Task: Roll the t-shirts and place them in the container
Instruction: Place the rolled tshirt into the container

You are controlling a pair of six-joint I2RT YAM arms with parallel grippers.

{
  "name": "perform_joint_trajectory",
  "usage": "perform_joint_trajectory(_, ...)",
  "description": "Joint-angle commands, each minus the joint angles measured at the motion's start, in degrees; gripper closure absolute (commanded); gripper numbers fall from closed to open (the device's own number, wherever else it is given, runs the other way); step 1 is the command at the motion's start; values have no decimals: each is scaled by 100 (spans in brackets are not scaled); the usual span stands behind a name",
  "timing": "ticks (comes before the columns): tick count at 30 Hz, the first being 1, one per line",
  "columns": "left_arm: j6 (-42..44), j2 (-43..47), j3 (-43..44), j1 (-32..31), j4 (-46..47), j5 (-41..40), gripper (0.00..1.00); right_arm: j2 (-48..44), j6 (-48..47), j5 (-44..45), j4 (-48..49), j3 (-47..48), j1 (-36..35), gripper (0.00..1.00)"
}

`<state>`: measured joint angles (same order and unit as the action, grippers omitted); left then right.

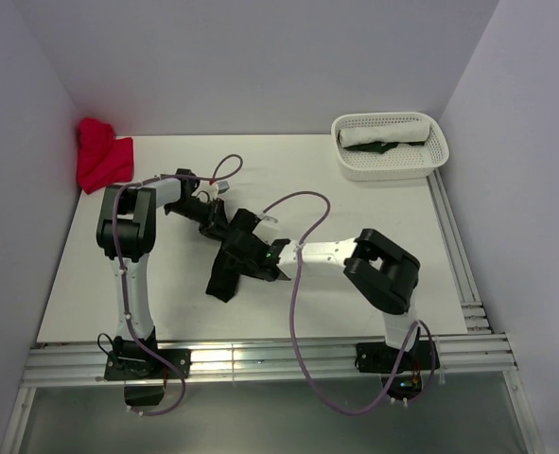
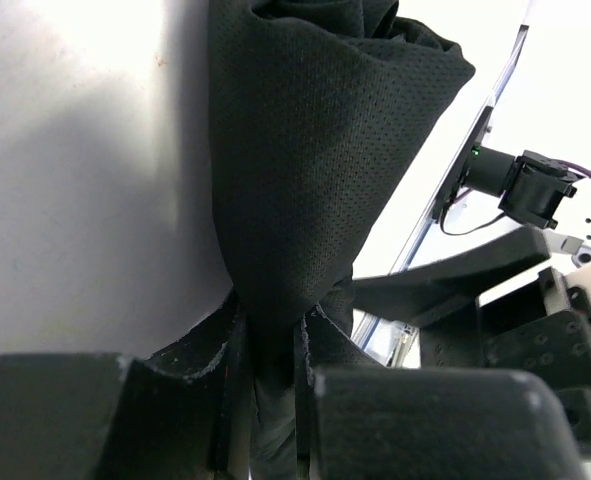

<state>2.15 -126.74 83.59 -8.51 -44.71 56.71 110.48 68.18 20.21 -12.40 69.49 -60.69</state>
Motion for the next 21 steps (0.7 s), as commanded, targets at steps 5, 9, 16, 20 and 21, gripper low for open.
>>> perform_joint_trajectory(5, 180, -176, 298, -28, -126, -28, 100, -1046, 160, -245, 958, -1227, 320, 27)
perform_joint_trajectory(9, 40, -114, 202, -28, 58, -116, 100, -914, 283, -456, 1887, -1526, 417, 23)
perform_joint_trajectory(16, -163, -114, 52, -28, 252, -256, 100, -606, 845, -694, 3981, -2528, 575, 18)
perform_joint_trajectory(20, -371, -106, 43, -28, 287, -283, 100, -378, 758, -632, 3686, -2213, 541, 17)
perform_joint_trajectory(21, -408, -97, 43, -36, 287, -300, 100, -343, 723, -545, 3318, -1968, 523, 17)
